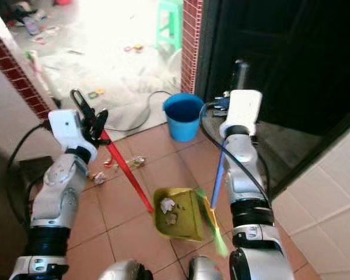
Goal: Sweep floor
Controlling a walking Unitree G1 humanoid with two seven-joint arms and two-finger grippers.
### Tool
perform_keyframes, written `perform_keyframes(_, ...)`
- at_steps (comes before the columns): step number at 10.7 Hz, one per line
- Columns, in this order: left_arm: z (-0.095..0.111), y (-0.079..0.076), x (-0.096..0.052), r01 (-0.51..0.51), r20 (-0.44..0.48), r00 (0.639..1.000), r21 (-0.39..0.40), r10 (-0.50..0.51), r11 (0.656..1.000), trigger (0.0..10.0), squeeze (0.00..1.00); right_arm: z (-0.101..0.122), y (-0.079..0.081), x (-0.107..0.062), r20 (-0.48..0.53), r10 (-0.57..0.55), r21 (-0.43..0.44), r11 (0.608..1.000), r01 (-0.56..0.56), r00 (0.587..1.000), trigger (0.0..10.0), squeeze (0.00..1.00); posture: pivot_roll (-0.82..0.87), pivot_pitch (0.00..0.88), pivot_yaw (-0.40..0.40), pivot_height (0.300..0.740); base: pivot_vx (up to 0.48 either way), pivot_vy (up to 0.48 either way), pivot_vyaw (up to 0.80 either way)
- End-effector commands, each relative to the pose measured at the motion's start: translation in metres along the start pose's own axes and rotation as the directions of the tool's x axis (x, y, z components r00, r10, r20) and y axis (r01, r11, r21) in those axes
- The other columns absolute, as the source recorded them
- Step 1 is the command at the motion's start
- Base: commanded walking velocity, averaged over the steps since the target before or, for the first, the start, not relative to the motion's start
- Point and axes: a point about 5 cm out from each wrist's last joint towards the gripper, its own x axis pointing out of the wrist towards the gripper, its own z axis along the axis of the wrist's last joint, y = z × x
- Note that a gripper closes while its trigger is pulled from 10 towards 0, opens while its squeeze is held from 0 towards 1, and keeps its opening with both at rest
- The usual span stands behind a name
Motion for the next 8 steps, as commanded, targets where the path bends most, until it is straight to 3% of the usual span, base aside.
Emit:
perform_keyframes(1,0.007,-0.001,0.001,-0.005,0.042,0.999,0.021,0.004,1.000,10.0,0.00,0.015,0.001,0.006,0.055,-0.007,0.034,0.999,0.005,0.998,10.0,0.00,-0.09,0.066,0.079,0.740,0.000,0.000,0.00)
perform_keyframes(3,-0.004,0.003,-0.002,-0.030,0.012,0.999,0.058,0.029,0.998,10.0,0.00,0.022,0.001,0.009,0.037,-0.024,0.184,0.983,0.017,0.999,10.0,0.00,-0.09,0.063,0.082,0.740,0.000,0.000,0.00)
perform_keyframes(5,-0.017,0.007,-0.004,-0.058,-0.035,0.998,0.062,0.060,0.996,10.0,0.00,0.037,0.008,0.014,0.074,0.008,0.245,0.969,-0.026,0.997,10.0,0.00,-0.09,0.063,0.082,0.740,0.000,0.000,0.00)
perform_keyframes(8,-0.015,0.013,-0.003,-0.087,-0.006,0.996,0.096,0.088,0.992,10.0,0.00,0.033,0.004,0.012,0.083,0.034,0.148,0.988,-0.046,0.996,10.0,0.00,-0.09,0.060,0.080,0.740,0.000,0.000,0.00)
